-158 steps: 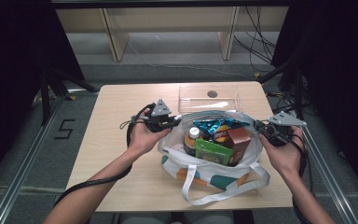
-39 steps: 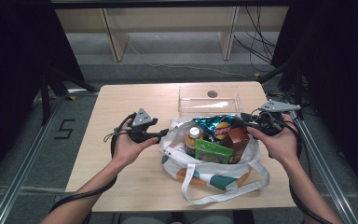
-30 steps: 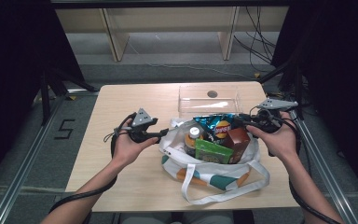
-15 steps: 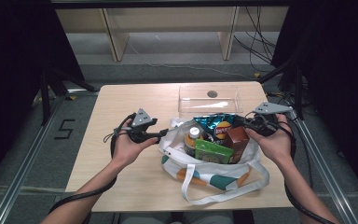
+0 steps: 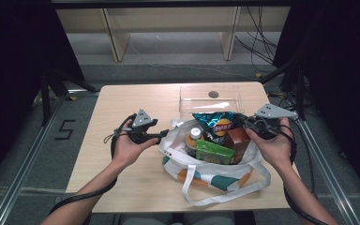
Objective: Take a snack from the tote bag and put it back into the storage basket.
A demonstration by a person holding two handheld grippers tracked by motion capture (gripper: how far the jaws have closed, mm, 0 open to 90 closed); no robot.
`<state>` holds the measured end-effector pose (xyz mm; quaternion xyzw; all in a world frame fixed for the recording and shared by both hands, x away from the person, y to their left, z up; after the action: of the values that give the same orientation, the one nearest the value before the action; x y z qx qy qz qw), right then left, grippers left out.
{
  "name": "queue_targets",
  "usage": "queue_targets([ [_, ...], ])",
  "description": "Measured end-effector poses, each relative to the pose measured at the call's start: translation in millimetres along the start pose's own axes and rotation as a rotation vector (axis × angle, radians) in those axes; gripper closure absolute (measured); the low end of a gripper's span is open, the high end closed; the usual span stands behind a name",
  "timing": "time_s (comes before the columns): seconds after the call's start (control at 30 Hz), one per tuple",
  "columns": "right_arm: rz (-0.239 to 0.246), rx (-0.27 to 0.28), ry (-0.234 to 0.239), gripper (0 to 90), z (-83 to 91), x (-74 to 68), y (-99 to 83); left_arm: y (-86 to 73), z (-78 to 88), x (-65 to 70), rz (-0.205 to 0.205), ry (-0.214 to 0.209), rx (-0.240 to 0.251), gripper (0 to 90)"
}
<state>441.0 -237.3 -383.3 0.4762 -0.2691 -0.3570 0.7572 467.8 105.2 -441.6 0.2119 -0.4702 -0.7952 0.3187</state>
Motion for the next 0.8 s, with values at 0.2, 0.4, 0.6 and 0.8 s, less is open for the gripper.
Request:
queue_targets([
  [0.2,0.033,0.053,-0.007,90.0,3.0,0.8,5.1,-0.5,-0.2,0.0,0.001,-0.001,-0.003,38.5],
  [0.4,0.026,0.095,-0.005,90.0,5.4,-1.9,9.2,-0.1,-0.1,0.1,-0.002,-0.001,-0.002,38.6],
  [0.6,0.015,0.112,-0.012,90.0,8.6,-3.0,12.0,-0.7,-1.0,0.4,0.000,-0.005,-0.005,38.7],
  [0.8,0.035,0.151,-0.016,90.0,10.0,-2.0,15.7,-1.0,-1.0,0.0,0.000,0.000,-0.007,38.8],
])
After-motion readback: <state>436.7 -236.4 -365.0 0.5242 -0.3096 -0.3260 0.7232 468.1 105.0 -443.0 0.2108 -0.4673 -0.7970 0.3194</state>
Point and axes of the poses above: each handheld gripper's, and its own axes: z roughly backward along the jaws, y roughly out of its top, x roughly to its right, the point moved 4 cm from there along -z, roughly forward along the jaws
